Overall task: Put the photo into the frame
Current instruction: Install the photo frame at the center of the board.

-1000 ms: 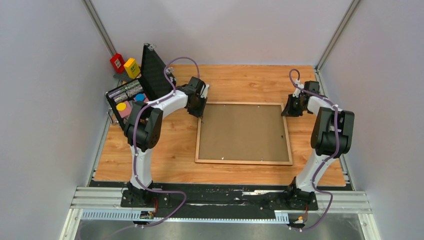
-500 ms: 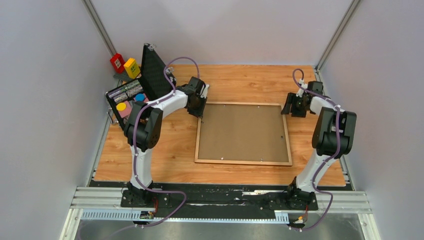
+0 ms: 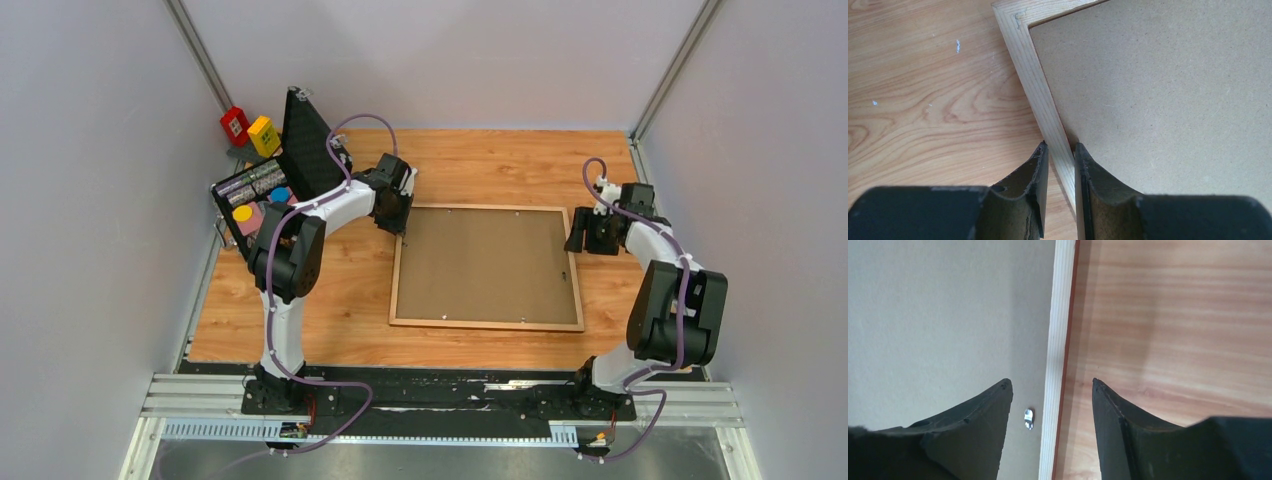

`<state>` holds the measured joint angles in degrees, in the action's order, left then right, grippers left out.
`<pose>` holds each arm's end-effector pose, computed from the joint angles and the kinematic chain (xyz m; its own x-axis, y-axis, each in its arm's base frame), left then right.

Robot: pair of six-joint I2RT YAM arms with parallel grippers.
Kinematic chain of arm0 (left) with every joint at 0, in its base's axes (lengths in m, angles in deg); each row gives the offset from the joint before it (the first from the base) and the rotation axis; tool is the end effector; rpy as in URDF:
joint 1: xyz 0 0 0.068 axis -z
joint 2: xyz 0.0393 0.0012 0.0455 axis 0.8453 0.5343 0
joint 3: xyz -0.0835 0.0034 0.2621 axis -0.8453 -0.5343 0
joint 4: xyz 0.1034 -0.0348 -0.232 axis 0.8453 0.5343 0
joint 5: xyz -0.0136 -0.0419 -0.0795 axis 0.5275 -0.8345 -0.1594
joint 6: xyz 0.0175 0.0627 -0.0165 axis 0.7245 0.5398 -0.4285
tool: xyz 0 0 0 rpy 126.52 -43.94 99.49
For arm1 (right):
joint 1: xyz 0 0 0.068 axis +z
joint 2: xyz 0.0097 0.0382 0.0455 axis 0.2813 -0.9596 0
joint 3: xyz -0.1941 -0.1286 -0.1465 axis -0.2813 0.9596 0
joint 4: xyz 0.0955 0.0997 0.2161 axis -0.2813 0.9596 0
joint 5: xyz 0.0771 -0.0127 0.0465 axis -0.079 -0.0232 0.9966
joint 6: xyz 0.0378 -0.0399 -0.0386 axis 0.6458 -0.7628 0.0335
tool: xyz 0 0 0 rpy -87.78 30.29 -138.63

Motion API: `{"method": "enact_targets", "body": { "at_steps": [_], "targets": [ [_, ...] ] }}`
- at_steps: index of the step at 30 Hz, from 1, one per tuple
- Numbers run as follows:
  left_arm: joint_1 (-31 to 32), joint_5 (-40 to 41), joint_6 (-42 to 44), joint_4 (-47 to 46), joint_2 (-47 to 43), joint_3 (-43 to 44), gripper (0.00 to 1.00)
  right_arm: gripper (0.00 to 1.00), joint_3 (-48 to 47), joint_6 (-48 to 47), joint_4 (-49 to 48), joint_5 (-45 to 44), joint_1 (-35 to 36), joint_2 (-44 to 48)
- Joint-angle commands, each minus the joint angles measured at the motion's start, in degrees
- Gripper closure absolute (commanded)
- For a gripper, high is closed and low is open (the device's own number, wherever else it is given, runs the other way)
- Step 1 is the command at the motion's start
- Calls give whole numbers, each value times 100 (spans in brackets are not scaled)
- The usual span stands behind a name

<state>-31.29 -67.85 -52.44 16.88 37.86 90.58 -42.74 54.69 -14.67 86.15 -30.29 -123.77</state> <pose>0.3894 -0.1971 0.1625 -0.8825 0.1985 -0.4263 0.2858 0.9463 -0.1510 0.3083 -0.0575 0.1860 -0.8537 0.0555 -0.5178 -0.0715 0.9724 0.2220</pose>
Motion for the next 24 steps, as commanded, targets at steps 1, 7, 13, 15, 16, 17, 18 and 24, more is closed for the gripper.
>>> {"method": "enact_targets", "body": {
  "at_steps": [1, 7, 13, 15, 16, 17, 18, 24],
  "targets": [
    [-33, 26, 69, -85, -271, -33, 100, 41, 267, -263, 138, 162, 44, 399],
    [-31, 70, 96, -85, -315, -54, 100, 41, 365, -281, 297, 98, 209, 415],
    [-32, 89, 126, -85, -350, -80, 100, 42, 416, -296, 386, -47, 313, 251],
    [-31, 78, 126, -85, -344, -86, 100, 42, 450, -318, 416, -136, 335, 264],
    [-31, 77, 122, -85, -338, -82, 100, 43, 475, -336, 431, -187, 345, 278],
    [-31, 68, 119, -85, -334, -79, 100, 43, 494, -341, 450, -232, 356, 284],
    [-33, 63, 118, -90, -329, -79, 100, 43, 512, -358, 462, -279, 366, 286],
    [-31, 26, 115, -79, -316, -77, 100, 44, 601, -430, 545, -474, 394, 267]
  ]
}}
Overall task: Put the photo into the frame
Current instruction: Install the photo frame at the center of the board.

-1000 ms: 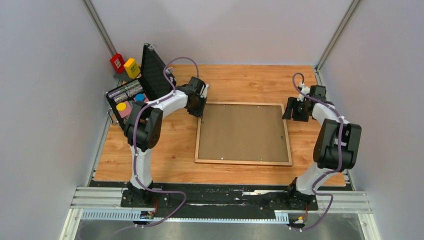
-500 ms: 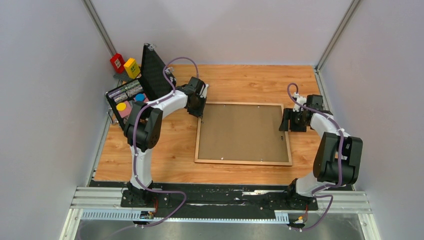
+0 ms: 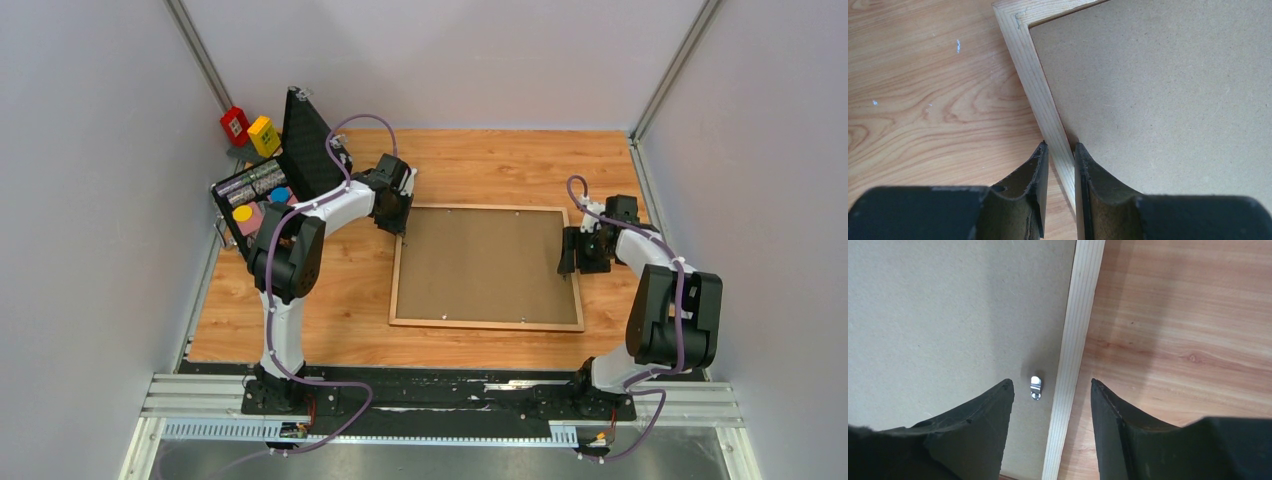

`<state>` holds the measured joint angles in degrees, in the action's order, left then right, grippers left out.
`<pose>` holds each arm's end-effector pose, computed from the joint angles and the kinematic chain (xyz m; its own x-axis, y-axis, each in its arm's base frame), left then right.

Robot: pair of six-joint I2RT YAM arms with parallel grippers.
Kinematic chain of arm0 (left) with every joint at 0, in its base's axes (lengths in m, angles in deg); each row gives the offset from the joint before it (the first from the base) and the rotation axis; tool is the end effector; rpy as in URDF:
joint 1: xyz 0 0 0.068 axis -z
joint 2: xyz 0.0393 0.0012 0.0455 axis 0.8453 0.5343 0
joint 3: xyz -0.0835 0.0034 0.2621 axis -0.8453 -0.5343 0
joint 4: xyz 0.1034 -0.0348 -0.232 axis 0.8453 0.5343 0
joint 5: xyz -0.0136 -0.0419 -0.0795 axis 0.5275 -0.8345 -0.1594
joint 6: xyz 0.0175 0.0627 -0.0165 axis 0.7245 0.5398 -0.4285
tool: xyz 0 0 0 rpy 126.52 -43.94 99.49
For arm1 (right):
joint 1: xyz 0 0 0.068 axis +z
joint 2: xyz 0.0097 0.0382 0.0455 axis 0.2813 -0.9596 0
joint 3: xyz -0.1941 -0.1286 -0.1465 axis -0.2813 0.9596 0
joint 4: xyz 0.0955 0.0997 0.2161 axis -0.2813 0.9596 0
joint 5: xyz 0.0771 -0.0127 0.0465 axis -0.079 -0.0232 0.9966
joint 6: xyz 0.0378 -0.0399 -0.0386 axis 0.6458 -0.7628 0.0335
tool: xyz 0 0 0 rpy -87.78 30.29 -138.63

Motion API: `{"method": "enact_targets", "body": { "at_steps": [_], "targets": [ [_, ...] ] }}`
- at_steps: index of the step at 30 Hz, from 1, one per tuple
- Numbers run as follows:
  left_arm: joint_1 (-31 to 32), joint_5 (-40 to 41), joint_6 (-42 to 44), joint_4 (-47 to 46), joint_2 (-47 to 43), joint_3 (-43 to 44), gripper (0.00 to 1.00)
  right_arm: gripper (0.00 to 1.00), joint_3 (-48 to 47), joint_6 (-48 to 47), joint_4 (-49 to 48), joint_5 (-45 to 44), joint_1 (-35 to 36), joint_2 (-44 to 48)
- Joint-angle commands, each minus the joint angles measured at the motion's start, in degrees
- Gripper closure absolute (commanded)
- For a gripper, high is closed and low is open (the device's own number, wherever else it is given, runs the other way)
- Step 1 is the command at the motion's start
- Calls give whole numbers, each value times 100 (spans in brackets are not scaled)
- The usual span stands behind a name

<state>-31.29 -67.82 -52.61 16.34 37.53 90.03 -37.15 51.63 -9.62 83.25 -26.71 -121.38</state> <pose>0.3885 -0.1966 0.1626 -0.8812 0.1946 -0.4309 0.2838 0.9466 -0.1527 0.2792 -0.0349 0.1648 -0.9176 -0.0402 -0.3955 -0.1279 0.9718 0.1981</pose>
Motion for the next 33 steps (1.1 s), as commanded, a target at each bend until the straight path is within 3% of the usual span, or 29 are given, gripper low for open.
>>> {"method": "enact_targets", "body": {
  "at_steps": [1, 19, 33],
  "targets": [
    [-31, 22, 134, -29, -278, -24, 100, 44, 42, -118, 42, -165, 35, 29],
    [-35, -35, 170, -50, -322, -44, 100, 50, -48, -2, -35, -250, 70, -275],
    [-31, -10, 188, -48, -308, -53, 100, 67, -107, -41, -75, -260, 70, -334]
  ]
}}
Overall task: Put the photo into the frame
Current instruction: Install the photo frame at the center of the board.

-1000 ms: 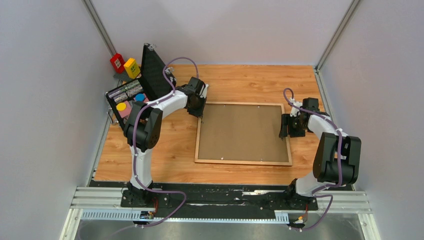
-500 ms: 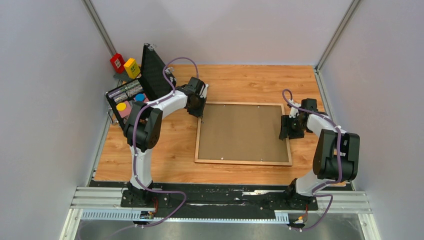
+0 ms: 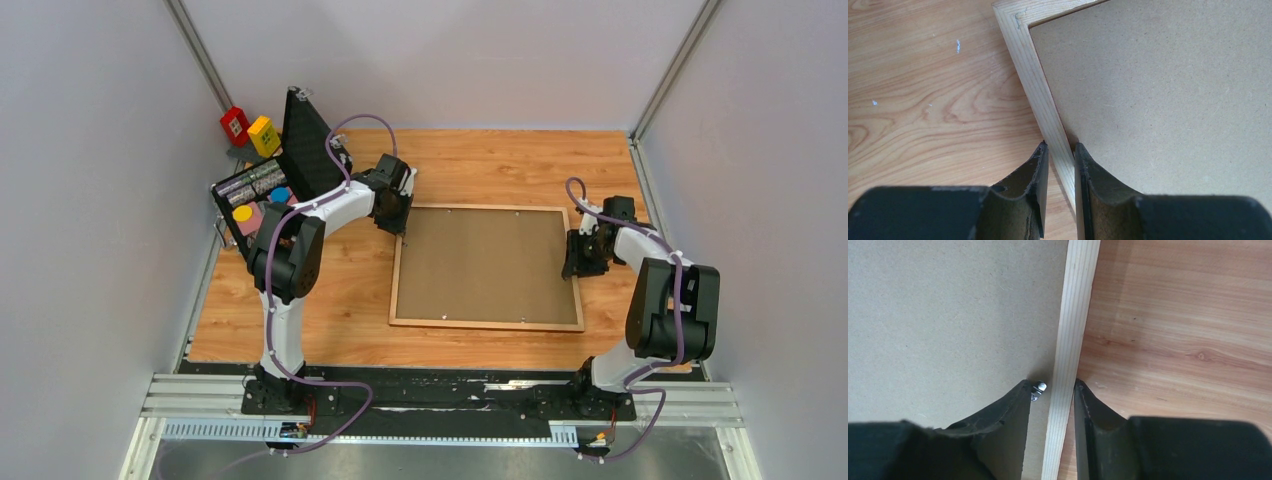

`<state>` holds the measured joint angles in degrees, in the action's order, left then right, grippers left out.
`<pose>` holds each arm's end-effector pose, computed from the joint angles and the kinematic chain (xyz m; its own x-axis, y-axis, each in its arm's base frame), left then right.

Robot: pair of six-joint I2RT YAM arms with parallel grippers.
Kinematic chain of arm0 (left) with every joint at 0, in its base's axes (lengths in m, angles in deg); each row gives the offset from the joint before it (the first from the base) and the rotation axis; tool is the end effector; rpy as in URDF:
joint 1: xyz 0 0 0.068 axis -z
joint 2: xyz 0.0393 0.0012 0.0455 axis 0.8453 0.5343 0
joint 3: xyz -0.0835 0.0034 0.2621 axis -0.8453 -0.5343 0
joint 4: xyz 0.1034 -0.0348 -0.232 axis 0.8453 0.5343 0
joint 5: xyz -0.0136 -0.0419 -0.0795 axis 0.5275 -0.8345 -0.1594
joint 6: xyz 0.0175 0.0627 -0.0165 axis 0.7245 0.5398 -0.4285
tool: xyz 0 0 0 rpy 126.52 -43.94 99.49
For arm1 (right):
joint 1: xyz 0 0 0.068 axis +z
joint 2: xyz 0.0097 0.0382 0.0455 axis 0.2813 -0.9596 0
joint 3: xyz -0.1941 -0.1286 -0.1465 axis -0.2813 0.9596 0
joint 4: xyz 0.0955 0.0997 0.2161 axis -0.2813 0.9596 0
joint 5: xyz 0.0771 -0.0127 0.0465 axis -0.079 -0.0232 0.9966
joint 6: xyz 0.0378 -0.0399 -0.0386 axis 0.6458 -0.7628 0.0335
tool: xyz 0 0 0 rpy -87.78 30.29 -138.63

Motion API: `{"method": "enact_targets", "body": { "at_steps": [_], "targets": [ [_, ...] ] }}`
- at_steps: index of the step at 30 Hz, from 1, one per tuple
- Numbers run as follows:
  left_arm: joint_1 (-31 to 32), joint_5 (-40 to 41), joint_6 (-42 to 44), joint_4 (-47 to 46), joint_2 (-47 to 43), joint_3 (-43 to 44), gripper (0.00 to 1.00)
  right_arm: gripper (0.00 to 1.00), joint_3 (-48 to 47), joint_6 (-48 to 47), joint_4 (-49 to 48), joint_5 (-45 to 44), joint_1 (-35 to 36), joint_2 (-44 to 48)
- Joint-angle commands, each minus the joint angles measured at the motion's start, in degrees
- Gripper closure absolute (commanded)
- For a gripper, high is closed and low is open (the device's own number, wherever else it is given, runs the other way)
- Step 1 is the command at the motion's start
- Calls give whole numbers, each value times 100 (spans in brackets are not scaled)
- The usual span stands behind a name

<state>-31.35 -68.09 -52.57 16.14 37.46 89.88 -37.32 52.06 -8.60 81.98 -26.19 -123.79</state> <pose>0.3885 -0.1964 0.1626 -0.8807 0.1942 -0.4319 0.2854 0.9455 -0.1569 0.2798 -0.0336 0.1536 -0.9403 -0.0387 -0.3381 -0.1111 0.9740 0.1976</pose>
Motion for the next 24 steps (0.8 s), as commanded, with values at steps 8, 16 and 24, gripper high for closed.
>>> {"method": "enact_targets", "body": {
  "at_steps": [8, 16, 24],
  "targets": [
    [-27, 4, 183, -27, -291, -33, 100, 77, -76, -192, -165, -133, 18, -61],
    [-25, 21, 197, -11, -286, -26, 100, 87, -28, -398, -66, 96, 9, 60],
    [-30, 34, 208, 6, -299, -32, 100, 91, -105, -701, 2, 396, 9, -66]
  ]
}}
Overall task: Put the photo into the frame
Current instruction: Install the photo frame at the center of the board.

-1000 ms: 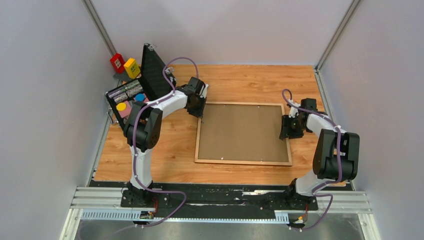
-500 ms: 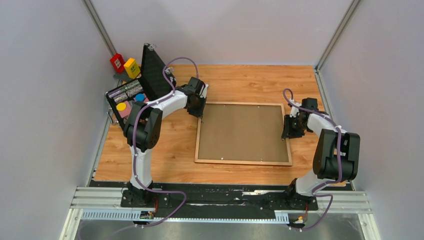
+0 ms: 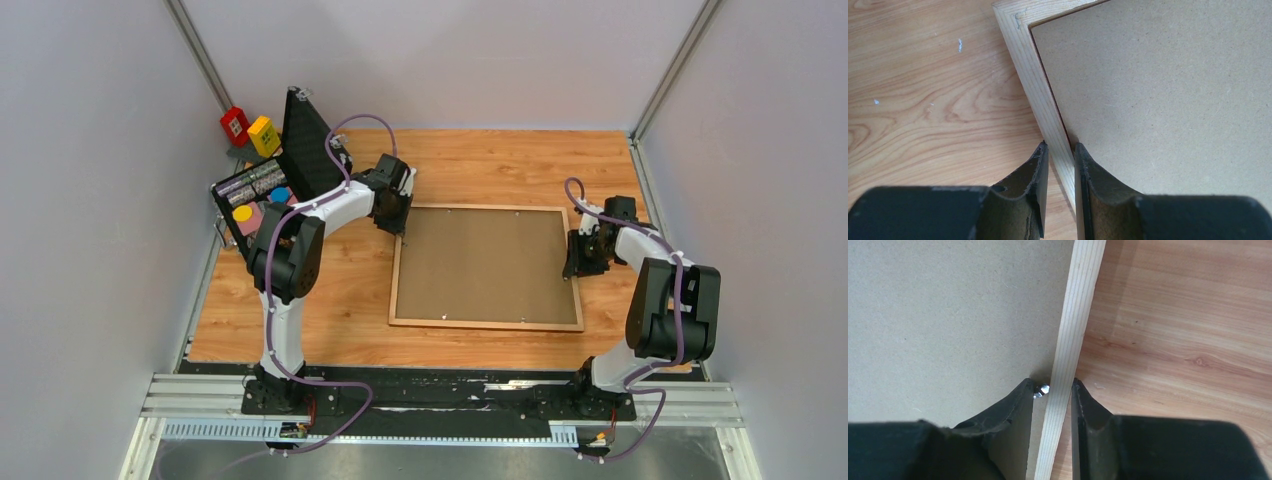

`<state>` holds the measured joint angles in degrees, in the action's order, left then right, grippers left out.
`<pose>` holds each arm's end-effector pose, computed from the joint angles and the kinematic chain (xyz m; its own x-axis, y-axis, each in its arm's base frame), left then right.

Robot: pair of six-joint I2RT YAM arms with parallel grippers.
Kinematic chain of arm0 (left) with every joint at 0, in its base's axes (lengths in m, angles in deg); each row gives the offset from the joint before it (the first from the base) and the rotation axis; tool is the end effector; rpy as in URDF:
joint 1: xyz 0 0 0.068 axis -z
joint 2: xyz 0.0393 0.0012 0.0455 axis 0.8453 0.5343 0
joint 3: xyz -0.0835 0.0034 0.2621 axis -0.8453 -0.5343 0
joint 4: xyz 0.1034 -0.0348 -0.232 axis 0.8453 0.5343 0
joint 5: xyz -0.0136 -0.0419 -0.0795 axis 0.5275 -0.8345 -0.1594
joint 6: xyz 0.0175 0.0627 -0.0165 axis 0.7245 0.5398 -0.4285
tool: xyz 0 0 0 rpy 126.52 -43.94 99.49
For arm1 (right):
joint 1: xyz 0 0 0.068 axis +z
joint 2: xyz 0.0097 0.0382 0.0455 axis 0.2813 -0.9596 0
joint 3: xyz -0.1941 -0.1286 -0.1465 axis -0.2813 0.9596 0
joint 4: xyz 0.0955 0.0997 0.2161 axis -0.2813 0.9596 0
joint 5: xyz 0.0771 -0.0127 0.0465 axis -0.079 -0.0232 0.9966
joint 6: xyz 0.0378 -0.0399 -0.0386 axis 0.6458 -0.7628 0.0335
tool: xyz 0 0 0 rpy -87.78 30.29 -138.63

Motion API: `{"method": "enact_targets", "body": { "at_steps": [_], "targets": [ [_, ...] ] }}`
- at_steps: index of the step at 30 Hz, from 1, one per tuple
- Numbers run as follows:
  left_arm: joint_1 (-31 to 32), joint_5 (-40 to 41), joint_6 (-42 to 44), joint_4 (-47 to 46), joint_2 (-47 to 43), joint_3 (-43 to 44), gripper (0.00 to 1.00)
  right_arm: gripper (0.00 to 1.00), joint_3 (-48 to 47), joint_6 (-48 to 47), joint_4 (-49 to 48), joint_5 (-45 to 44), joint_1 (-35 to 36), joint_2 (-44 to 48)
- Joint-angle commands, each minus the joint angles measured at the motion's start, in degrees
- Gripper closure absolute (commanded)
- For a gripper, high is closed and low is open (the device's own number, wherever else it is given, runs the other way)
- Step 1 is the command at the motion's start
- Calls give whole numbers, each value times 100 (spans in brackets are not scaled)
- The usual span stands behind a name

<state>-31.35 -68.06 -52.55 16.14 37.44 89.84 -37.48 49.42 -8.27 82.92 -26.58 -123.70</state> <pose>0.3884 -0.1963 0.1625 -0.8807 0.1946 -0.4318 0.2855 0.9456 -0.1562 0.2796 -0.0346 0.1548 -0.9339 -0.0761 -0.3494 -0.1526 0.9685 0.1968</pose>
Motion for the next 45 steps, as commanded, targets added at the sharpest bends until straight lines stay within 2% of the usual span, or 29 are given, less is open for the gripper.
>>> {"method": "enact_targets", "body": {
  "at_steps": [1, 6, 13, 24, 29, 34, 45],
  "targets": [
    [-27, 33, 220, 7, -298, -29, 100, 92, -95, -491, -31, 323, 48, -88],
    [-25, 11, 208, 7, -283, -14, 100, 94, -130, -729, 35, 600, 48, -200],
    [-25, 12, 202, 24, -298, -20, 100, 71, -269, -419, 22, 412, 40, -283],
    [-30, -25, 199, 33, -300, -30, 100, 60, -545, 175, 69, 234, -127, -421],
    [-25, -26, 207, 33, -307, -30, 100, 61, -580, 258, 74, 207, -184, -520],
    [-25, -17, 215, 42, -317, -38, 100, 68, -580, 202, 82, 151, -232, -566],
    [-25, -1, 208, 50, -292, -14, 100, 80, -215, -528, 109, -51, -242, -343]
  ]
}}
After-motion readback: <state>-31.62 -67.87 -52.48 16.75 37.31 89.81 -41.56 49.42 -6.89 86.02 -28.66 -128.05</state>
